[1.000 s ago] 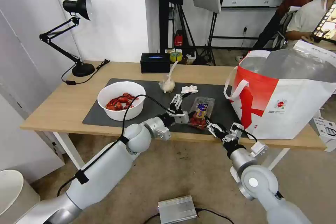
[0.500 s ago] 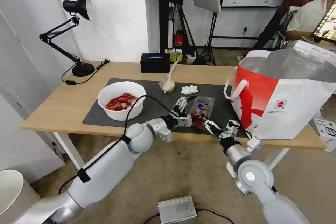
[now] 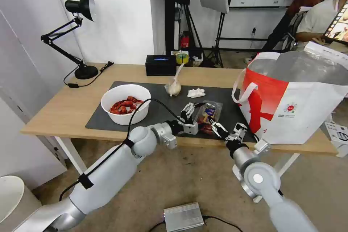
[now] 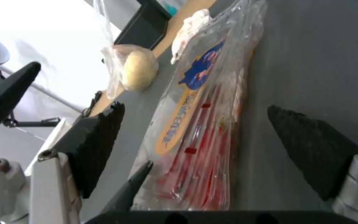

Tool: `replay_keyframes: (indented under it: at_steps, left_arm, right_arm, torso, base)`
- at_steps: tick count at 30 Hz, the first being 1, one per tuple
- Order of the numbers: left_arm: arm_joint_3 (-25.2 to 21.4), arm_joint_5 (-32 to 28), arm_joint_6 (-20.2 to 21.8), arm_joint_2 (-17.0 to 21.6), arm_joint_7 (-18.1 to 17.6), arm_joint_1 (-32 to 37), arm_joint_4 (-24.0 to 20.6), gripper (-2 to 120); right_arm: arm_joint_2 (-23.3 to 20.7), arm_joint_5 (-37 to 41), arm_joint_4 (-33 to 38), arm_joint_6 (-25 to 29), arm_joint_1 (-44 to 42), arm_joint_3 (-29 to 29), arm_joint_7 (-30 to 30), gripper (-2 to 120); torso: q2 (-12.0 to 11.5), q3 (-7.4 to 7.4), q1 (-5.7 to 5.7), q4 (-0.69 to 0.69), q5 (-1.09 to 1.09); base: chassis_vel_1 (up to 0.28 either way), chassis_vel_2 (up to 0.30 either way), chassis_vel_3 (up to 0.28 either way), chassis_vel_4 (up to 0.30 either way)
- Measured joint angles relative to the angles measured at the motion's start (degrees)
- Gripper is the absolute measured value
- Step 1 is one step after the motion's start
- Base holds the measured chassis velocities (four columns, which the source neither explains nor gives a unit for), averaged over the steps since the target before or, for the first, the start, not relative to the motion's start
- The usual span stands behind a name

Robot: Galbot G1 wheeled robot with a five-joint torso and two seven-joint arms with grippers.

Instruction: Pick up the trash from the table and place it into the takeout bag.

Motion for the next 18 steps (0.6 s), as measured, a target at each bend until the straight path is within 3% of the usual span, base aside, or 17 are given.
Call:
replay_keyframes:
  at_steps: [10, 18]
  left_arm:
    - [0.0, -0.1, -0.6, -0.1, 0.7, 0.3, -0.1, 93]
    - [0.0, -0.5, -0.8, 0.1, 0.7, 0.4, -0.4, 93]
  right_arm:
    - [-0.1, 0.5, -0.2, -1.5, 1.0, 0.0, 2.2, 87]
    - [0.5, 0.6, -0.8, -1.9, 2.2, -0.7, 2.5, 65]
  torso:
    - [0.0, 0.0, 0.0, 0.0, 0.0]
    - [0.0, 0.0, 0.0, 0.0, 0.0]
  base:
    - [0.0, 0.0, 0.0, 0.0]
    - [0.0, 0.0, 0.0, 0.0]
